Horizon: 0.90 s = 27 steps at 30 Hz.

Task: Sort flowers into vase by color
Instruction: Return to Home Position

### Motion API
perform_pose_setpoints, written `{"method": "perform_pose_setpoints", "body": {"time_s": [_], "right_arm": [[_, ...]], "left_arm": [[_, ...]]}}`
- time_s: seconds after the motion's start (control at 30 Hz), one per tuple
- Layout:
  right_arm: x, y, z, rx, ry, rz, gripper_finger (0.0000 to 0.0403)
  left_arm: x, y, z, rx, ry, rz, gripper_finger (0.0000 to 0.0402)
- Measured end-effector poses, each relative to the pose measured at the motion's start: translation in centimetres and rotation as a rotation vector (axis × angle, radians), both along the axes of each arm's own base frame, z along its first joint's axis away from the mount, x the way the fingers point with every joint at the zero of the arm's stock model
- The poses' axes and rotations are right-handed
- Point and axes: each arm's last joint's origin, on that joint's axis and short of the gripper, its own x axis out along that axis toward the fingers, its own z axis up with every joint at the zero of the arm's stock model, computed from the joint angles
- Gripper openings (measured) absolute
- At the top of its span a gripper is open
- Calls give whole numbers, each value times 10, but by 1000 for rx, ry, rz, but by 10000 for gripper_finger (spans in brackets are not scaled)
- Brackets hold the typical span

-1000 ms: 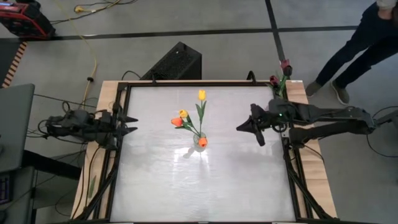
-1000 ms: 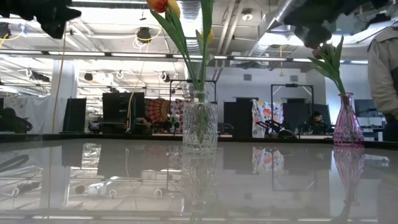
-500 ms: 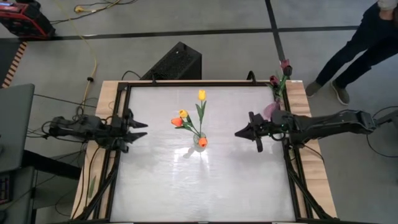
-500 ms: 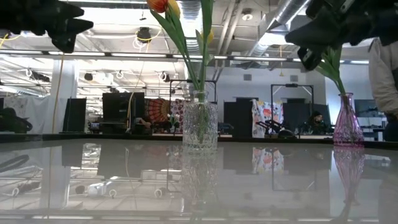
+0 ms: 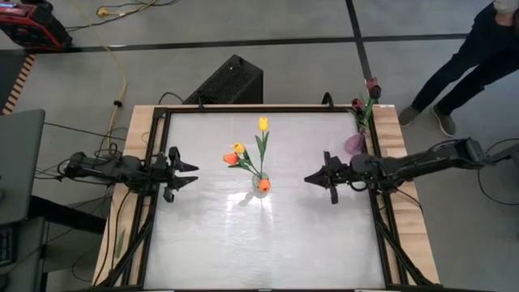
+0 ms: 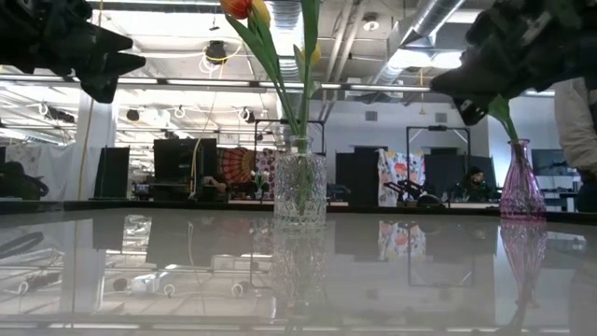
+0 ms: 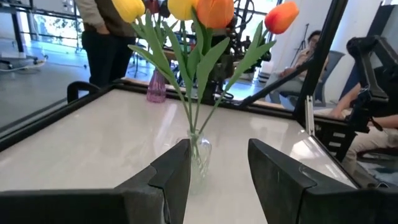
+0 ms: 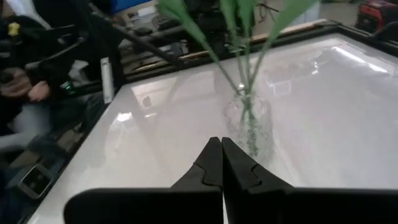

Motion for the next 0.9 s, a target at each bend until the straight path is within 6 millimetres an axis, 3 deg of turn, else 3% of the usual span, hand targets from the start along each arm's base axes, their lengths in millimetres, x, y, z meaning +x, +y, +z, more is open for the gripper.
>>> {"method": "perform_pose_setpoints", "body": {"time_s": [0.33, 0.57, 0.9], "right_arm": [[-31, 0, 12, -64, -66, 24, 18], [-44, -10, -14, -12, -155, 8, 18], [-50, -21, -26, -4, -163, -5, 17]], "left_arm": [[0, 0, 0, 0, -1, -16, 149], [0, 0, 0, 3, -3, -16, 149], [0, 0, 0, 31, -1, -14, 149]]}}
